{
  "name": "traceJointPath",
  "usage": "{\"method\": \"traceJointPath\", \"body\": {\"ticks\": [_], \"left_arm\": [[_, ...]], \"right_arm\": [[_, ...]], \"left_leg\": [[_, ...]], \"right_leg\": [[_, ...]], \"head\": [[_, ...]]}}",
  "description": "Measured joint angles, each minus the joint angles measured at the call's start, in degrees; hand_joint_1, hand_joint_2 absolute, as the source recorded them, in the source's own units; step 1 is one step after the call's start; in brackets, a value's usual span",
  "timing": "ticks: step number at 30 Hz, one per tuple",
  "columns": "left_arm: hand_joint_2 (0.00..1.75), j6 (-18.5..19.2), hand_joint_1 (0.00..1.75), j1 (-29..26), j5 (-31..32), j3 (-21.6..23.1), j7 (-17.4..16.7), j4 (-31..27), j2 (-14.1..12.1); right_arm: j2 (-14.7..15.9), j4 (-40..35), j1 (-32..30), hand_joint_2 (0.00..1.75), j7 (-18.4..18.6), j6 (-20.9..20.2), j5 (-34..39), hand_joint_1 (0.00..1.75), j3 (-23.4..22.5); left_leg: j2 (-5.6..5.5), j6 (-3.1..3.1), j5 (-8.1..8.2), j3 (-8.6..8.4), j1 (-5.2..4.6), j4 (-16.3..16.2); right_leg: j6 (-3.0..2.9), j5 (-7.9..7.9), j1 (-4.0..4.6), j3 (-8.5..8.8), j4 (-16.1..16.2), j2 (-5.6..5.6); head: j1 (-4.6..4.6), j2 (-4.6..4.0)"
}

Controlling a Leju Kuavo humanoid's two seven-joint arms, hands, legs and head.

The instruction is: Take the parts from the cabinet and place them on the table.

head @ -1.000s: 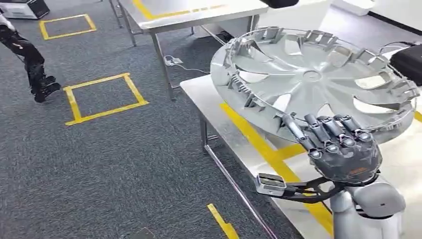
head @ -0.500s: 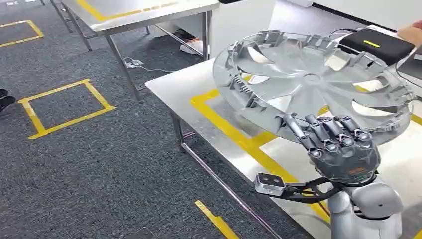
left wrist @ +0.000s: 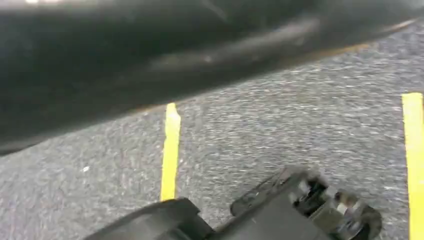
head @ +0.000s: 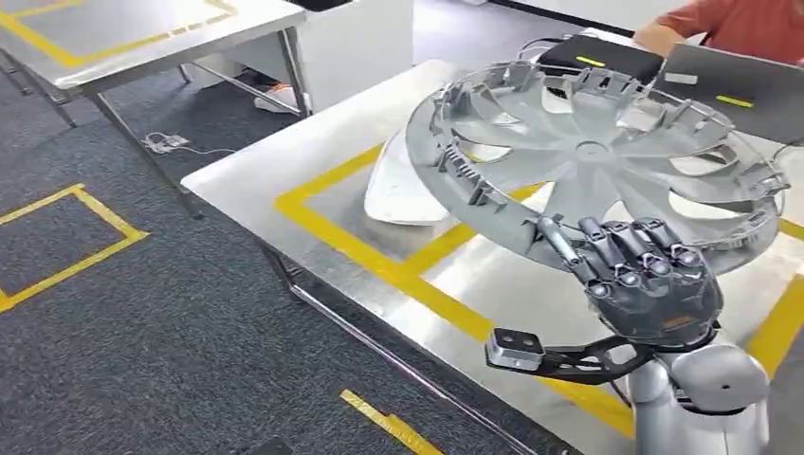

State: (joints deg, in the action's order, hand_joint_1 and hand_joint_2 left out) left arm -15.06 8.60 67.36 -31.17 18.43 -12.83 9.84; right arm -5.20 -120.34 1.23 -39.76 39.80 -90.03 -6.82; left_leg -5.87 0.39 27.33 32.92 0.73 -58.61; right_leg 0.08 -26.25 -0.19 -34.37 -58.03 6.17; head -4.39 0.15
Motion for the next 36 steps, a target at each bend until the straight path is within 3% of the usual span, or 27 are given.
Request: {"method": "traceJointPath", "body": {"ticks": [3, 4, 5, 6, 7, 9, 10, 11, 13, 14, 15, 16, 19, 20, 21, 22, 24, 25, 26, 27, 28, 29, 30, 31, 34, 35, 36], "left_arm": [[0.0, 0.2, 0.0, -0.1, 0.0, 0.0, -0.1, 0.0, 0.0], [0.0, 0.2, 0.0, 0.0, 0.0, 0.0, -0.1, 0.0, 0.1], [0.0, 0.2, 0.0, 0.2, 0.0, 0.0, -0.1, 0.0, 0.2], [0.0, 0.2, 0.0, 0.2, 0.0, 0.0, -0.1, 0.0, 0.5], [0.0, 0.2, 0.0, 0.1, 0.1, 0.0, -0.1, 0.0, 0.5], [0.0, 0.2, 0.0, -0.4, 0.2, 0.0, -0.1, 0.0, 0.6], [0.0, 0.2, 0.0, -0.5, 0.3, 0.0, -0.1, 0.0, 0.6], [0.0, 0.2, 0.0, -0.5, 0.3, 0.0, -0.1, 0.0, 0.6], [0.0, 0.1, 0.0, -0.4, 0.3, 0.0, -0.1, 0.0, 0.9], [0.0, 0.1, 0.0, -0.4, 0.3, 0.1, -0.1, 0.0, 0.9], [0.0, 0.1, 0.0, -0.4, 0.3, 0.1, -0.1, 0.0, 0.9], [0.0, 0.1, 0.0, -0.3, 0.3, 0.1, -0.1, 0.0, 0.9], [0.0, 0.0, 0.0, -0.3, 0.3, 0.1, 0.1, 0.0, 1.1], [0.0, 0.0, 0.0, -0.2, 0.3, 0.2, 0.2, 0.0, 1.2], [0.0, 0.0, 0.0, -0.2, 0.3, 0.3, 0.2, 0.0, 1.2], [0.0, 0.0, 0.0, -0.2, 0.3, 0.3, 0.2, 0.0, 1.2], [0.0, 0.0, 0.0, -0.5, 0.3, 0.3, 0.2, 0.0, 1.2], [0.0, 0.0, 0.0, -0.7, 0.3, 0.3, 0.2, 0.0, 1.2], [0.0, 0.0, 0.0, -0.8, 0.3, 0.3, 0.2, 0.0, 1.2], [0.0, 0.0, 0.0, -0.8, 0.3, 0.3, 0.2, 0.0, 1.1], [0.0, 0.0, 0.0, -0.7, 0.3, 0.4, 0.2, 0.0, 1.1], [0.0, 0.0, 0.0, -0.7, 0.3, 0.4, 0.2, 0.0, 1.1], [0.0, 0.0, 0.0, -0.7, 0.3, 0.4, 0.2, 0.0, 1.0], [0.0, 0.0, 0.0, -0.7, 0.3, 0.4, 0.2, 0.0, 1.0], [0.0, 0.0, 0.0, -0.6, 0.3, 0.4, 0.2, 0.0, 1.1], [0.0, 0.0, 0.0, -0.4, 0.3, 0.4, 0.2, 0.0, 1.4], [0.0, 0.0, 0.0, -0.3, 0.3, 0.5, 0.2, 0.0, 1.4]], "right_arm": [[0.0, 0.1, -0.3, 1.75, 0.0, 0.0, 0.0, 1.75, -0.1], [0.0, 0.1, -0.3, 1.75, 0.0, 0.0, 0.0, 1.75, -0.2], [0.0, 0.1, -0.6, 1.75, 0.0, 0.0, 0.0, 1.75, -0.3], [0.0, 0.1, -0.4, 1.75, 0.0, 0.0, 0.0, 1.75, -0.4], [0.0, 0.1, -0.4, 1.75, 0.0, 0.0, 0.0, 1.75, -0.4], [0.0, 0.1, -0.6, 1.75, 0.0, 0.0, 0.0, 1.75, -0.5], [0.0, 0.1, -0.7, 1.75, 0.0, 0.0, 0.0, 1.75, -0.6], [0.0, 0.1, -0.8, 1.75, 0.0, 0.0, 0.0, 1.75, -0.7], [0.0, 0.1, -0.9, 1.75, 0.0, 0.0, 0.0, 1.75, -0.7], [0.0, 0.1, -1.0, 1.75, 0.0, 0.0, 0.0, 1.75, -0.8], [0.0, 0.1, -0.8, 1.75, 0.0, 0.0, 0.0, 1.75, -0.9], [0.0, 0.1, -0.9, 1.75, 0.0, 0.0, 0.0, 1.75, -0.9], [0.0, 0.0, -1.3, 1.75, 0.0, 0.0, 0.0, 1.75, -1.1], [0.0, 0.0, -1.4, 1.75, 0.0, 0.0, 0.0, 1.75, -1.1], [-0.1, -0.1, -1.3, 1.75, 0.0, 0.0, 0.1, 1.75, -1.1], [-0.1, -0.1, -1.3, 1.75, 0.0, 0.0, 0.0, 1.75, -1.2], [-0.1, -0.1, -1.4, 1.75, 0.0, 0.0, 0.0, 1.75, -1.2], [-0.1, -0.1, -1.4, 1.75, 0.0, 0.0, 0.0, 1.75, -1.2], [-0.1, -0.1, -1.4, 1.75, 0.0, 0.0, 0.0, 1.75, -1.2], [-0.1, -0.1, -1.4, 1.75, 0.0, 0.0, 0.0, 1.75, -1.2], [-0.1, -0.1, -1.4, 1.75, 0.0, 0.0, 0.0, 1.75, -1.2], [-0.1, -0.1, -1.4, 1.75, 0.0, 0.0, 0.0, 1.75, -1.2], [-0.1, 0.0, -1.5, 1.75, 0.0, 0.0, 0.0, 1.75, -1.2], [-0.1, 0.0, -1.4, 1.75, 0.0, 0.0, 0.0, 1.75, -1.2], [-0.1, 0.0, -1.7, 1.75, 0.0, 0.0, 0.0, 1.75, -1.2], [-0.1, -0.1, -1.9, 1.75, 0.0, 0.0, 0.0, 1.75, -1.2], [-0.1, -0.1, -2.0, 1.75, 0.0, 0.0, 0.1, 1.75, -1.3]], "left_leg": [[1.51, 0.19, 0.12, 0.0, -0.5, 0.4], [2.29, 0.65, -0.2, -0.24, -0.17, 1.0], [3.49, 1.03, -0.51, -0.53, -0.04, 1.6], [4.07, 1.4, -0.62, -0.62, -0.04, 1.9], [4.87, 1.47, -0.58, -0.57, -0.15, 1.9], [6.83, 1.6, -0.39, -0.58, -0.28, 1.9], [7.62, 1.59, -0.31, -0.61, -0.28, 1.9], [8.28, 1.48, -0.21, -0.68, -0.26, 1.9], [9.6, 1.11, 0.09, -1.05, -0.21, 1.8], [10.13, 0.78, 0.31, -1.36, -0.22, 1.8], [10.7, 0.38, 0.57, -1.39, -0.77, 1.8], [11.11, 0.18, 0.69, -1.43, -0.87, 1.5], [12.8, -0.67, 0.89, -2.06, -0.75, 1.8], [11.89, -1.13, 1.69, -2.11, -0.49, 1.2], [9.31, -1.26, 3.21, -1.25, -0.4, -0.9], [7.58, -1.34, 5.56, 0.76, -0.3, -5.3], [6.38, -1.4, 9.32, 5.42, -0.33, -14.8], [6.28, -1.29, 9.54, 6.93, -0.35, -17.4], [6.25, -1.09, 8.34, 7.02, -0.36, -17.0], [6.08, -0.76, 5.83, 5.98, -0.4, -14.0], [5.48, -0.32, 2.52, 3.83, -0.45, -8.6], [4.0, 0.12, -0.04, 1.81, -0.47, -3.7], [0.92, 0.74, -0.64, 0.43, -0.39, -0.3], [0.83, 0.71, -0.42, -0.08, -0.15, 1.0], [2.38, 0.77, -0.33, -0.07, -0.59, 0.9], [3.52, 1.15, -0.84, -0.37, 0.08, 1.9], [4.03, 1.42, -0.92, -0.6, -0.03, 2.2]], "right_leg": [[1.19, 0.55, -0.84, -0.7, 0.4, 1.91], [1.62, 0.67, -0.62, -0.87, 0.6, 2.68], [1.63, -0.04, -0.59, -1.56, -0.2, 0.89], [1.78, -1.86, -0.3, -2.93, -2.9, -2.55], [2.06, -3.9, -0.33, -4.91, -7.0, -4.38], [2.44, -7.4, -0.53, -9.3, -16.1, -5.7], [2.63, -7.35, -0.6, -10.05, -17.6, -5.87], [2.77, -6.08, -0.7, -9.38, -16.3, -6.05], [2.81, -1.27, -0.84, -4.04, -6.5, -7.11], [2.79, 0.61, -0.82, -0.78, -0.9, -9.2], [2.54, -0.54, 0.02, 0.69, 0.7, -10.82], [1.74, -0.06, -0.27, 0.44, 0.9, -9.88], [0.77, -0.15, -0.11, 0.16, 0.8, -8.01], [0.32, 0.08, -0.5, 0.51, 1.0, -7.39], [0.14, 0.07, -0.56, 0.53, 1.0, -6.91], [-0.19, 0.08, -0.56, 0.52, 1.0, -6.33], [-0.34, 0.07, -0.43, 0.5, 1.0, -4.91], [-0.35, 0.08, -0.33, 0.52, 1.0, -4.01], [-0.35, 0.08, -0.27, 0.59, 0.9, -3.23], [-0.35, 0.08, -0.19, 0.65, 0.9, -2.32], [-0.33, 0.08, -0.14, 0.73, 0.8, -1.43], [-0.32, 0.08, -0.15, 0.76, 0.8, -0.77], [-0.21, 0.13, -0.28, 0.66, 0.8, -0.18], [0.08, 0.12, -0.11, 0.25, 0.5, 0.74], [1.29, 0.59, -0.71, -0.27, 1.0, 2.4], [1.48, 0.29, -0.61, -0.89, 0.6, 1.86], [1.81, -0.78, -0.15, -1.46, -0.7, -1.95]], "head": [[0.09, 0.0], [-0.02, 0.0], [0.07, 0.0], [-0.62, 0.0], [-0.68, 0.0], [-0.63, 0.0], [-0.68, 0.0], [-0.68, 0.0], [-0.68, 0.0], [-0.7, 0.0], [-0.77, 0.0], [-0.48, 0.02], [-0.7, 0.0], [-0.55, 0.0], [-0.28, 0.0], [0.0, 0.0], [0.02, 0.0], [0.0, 0.0], [0.0, 0.0], [0.04, 0.0], [0.0, 0.0], [0.02, 0.0], [-0.04, 0.0], [-0.09, 0.0], [-0.04, 0.0], [0.0, 0.0], [-0.31, 0.0]]}}
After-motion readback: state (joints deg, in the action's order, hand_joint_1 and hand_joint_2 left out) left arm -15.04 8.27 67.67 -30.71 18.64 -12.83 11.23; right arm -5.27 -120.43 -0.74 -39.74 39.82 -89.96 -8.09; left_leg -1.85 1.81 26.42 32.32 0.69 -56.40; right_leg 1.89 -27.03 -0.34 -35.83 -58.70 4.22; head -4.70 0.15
